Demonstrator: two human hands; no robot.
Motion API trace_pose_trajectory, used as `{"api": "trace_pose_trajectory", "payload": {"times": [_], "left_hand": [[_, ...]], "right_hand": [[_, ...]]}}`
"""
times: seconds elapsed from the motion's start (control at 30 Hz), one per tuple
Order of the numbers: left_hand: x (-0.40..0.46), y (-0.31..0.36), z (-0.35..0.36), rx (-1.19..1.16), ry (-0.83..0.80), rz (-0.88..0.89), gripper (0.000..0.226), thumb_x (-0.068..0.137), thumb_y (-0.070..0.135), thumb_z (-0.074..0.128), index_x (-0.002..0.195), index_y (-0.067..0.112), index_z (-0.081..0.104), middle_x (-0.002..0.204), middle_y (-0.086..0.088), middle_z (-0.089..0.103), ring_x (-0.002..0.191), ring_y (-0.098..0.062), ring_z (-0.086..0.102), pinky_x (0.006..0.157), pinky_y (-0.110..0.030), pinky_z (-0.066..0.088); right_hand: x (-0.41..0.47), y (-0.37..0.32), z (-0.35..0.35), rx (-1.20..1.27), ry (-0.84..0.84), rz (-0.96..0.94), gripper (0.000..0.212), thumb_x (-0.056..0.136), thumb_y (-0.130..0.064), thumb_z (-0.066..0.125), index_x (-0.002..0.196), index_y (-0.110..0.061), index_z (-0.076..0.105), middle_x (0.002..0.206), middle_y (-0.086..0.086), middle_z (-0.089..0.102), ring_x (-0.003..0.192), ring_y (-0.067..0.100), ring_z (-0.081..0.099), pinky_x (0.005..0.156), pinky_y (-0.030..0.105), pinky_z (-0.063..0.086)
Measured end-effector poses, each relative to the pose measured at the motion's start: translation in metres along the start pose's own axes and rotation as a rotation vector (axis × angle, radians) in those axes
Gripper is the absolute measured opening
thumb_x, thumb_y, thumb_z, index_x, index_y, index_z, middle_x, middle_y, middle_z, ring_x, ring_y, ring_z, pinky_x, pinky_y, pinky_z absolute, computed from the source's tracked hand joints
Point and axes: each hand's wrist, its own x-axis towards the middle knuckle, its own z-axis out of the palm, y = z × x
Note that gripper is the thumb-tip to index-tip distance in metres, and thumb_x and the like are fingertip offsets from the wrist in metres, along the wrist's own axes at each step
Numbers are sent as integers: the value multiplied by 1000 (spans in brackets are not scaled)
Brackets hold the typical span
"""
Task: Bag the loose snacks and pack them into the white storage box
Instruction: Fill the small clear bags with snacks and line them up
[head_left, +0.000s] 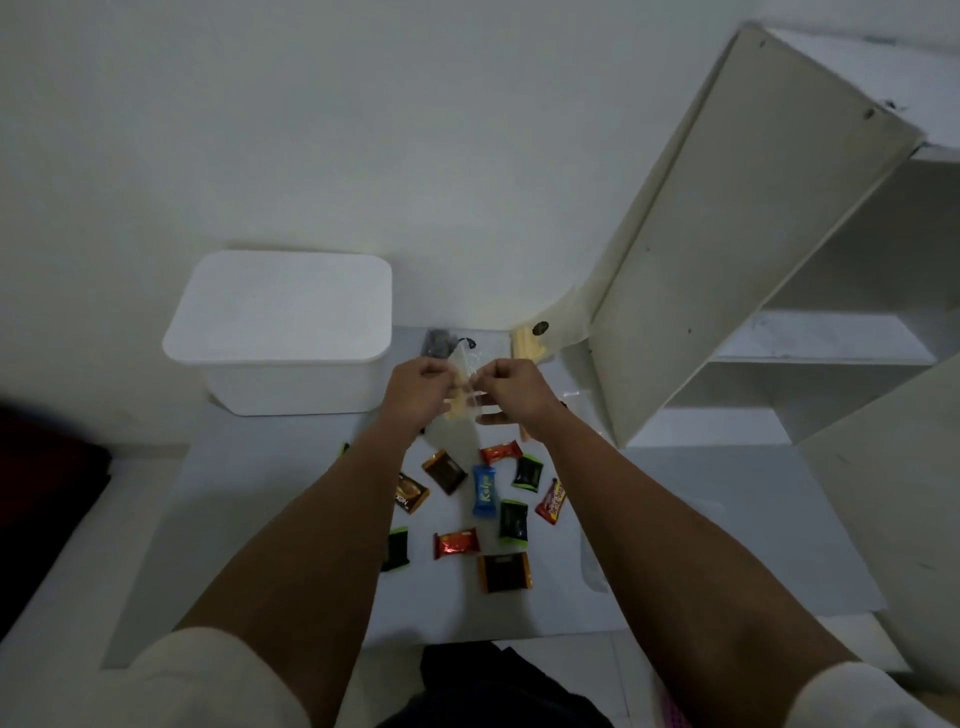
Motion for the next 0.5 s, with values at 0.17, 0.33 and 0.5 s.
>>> {"api": "trace_pose_trajectory", "payload": {"times": [0.17, 0.33, 0.5], "left_hand": [[56, -20, -2, 277, -28, 68, 55, 72, 39, 63, 127, 41, 57, 131, 1, 61, 108, -23, 65, 95, -46, 56], [101, -24, 0, 315, -42, 73, 7, 85, 39, 70, 90, 35, 68, 106, 6, 73, 102, -18, 68, 96, -47, 54], [129, -12, 6, 241, 81, 91, 19, 96, 25, 65, 97, 6, 68, 95, -10, 71, 91, -26, 67, 87, -46, 54]], "right_hand": [[50, -5, -25, -92, -161, 52, 8, 91, -14, 66, 82, -15, 66, 106, 12, 77, 90, 19, 71, 78, 38, 59], [97, -12, -47, -59, -131, 53, 12, 91, -16, 61, 81, -17, 69, 90, 11, 73, 83, 20, 65, 73, 36, 58], [137, -5, -54, 33, -122, 99, 28, 87, -40, 74, 102, -16, 75, 110, 12, 75, 98, 28, 72, 89, 46, 58]]}}
